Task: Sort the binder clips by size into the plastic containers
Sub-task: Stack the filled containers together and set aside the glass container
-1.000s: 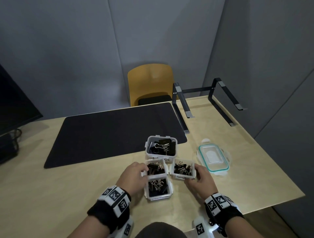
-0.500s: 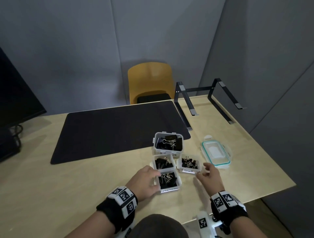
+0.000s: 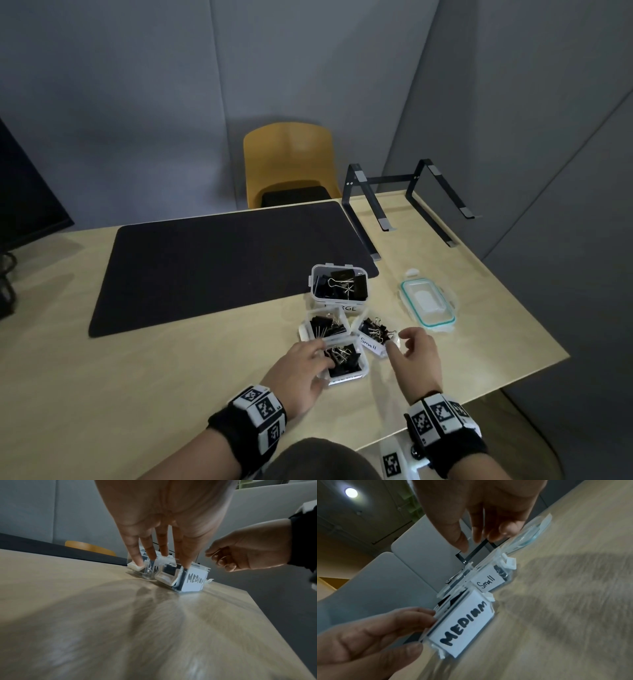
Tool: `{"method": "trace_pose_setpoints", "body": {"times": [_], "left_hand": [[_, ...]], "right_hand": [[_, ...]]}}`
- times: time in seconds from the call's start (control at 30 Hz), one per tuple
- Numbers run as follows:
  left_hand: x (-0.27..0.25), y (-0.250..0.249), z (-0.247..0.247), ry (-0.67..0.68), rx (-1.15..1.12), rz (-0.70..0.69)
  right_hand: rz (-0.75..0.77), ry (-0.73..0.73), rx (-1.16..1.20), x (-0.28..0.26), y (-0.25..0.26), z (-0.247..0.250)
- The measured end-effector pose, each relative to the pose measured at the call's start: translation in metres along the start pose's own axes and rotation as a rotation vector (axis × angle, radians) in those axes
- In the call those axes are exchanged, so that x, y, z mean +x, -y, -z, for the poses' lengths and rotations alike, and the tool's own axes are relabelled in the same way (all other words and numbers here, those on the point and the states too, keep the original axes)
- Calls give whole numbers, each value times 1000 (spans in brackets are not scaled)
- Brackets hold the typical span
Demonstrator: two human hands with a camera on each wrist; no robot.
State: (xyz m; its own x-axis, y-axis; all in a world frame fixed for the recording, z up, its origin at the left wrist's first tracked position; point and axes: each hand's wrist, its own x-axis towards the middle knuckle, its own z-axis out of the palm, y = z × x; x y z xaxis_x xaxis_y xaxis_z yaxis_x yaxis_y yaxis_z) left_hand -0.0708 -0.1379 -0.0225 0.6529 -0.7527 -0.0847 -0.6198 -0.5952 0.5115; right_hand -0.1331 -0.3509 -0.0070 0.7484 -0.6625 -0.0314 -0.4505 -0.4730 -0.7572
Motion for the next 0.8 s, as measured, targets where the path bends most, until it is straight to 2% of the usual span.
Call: {"method": "trace_pose_setpoints", "body": {"times": [0.07, 0.17, 0.27, 0.37, 0.5, 0.57, 0.7, 0.8], "left_hand": [[0, 4, 1, -2, 3, -18], [1, 8, 1, -1, 19, -37], [1, 8, 2, 25, 79, -61], [-4, 9, 3, 111, 171, -122], [-8, 11, 3, 171, 201, -120], [-7, 11, 5, 159, 198, -108], [-5, 9, 11, 30, 130, -92], [-4, 8, 13, 57, 122, -110]], "right_hand": [[27, 74, 10, -7, 3, -2], [4, 264, -29, -13, 4, -11], [-12, 341, -140, -16, 2, -23], [-64, 337, -147, -17, 2, -30], [-143, 347, -105, -16, 7, -31], [-108, 360, -147, -13, 9, -30], [-73, 323, -153, -7, 12, -26], [-86, 273, -169, -4, 16, -25]]}}
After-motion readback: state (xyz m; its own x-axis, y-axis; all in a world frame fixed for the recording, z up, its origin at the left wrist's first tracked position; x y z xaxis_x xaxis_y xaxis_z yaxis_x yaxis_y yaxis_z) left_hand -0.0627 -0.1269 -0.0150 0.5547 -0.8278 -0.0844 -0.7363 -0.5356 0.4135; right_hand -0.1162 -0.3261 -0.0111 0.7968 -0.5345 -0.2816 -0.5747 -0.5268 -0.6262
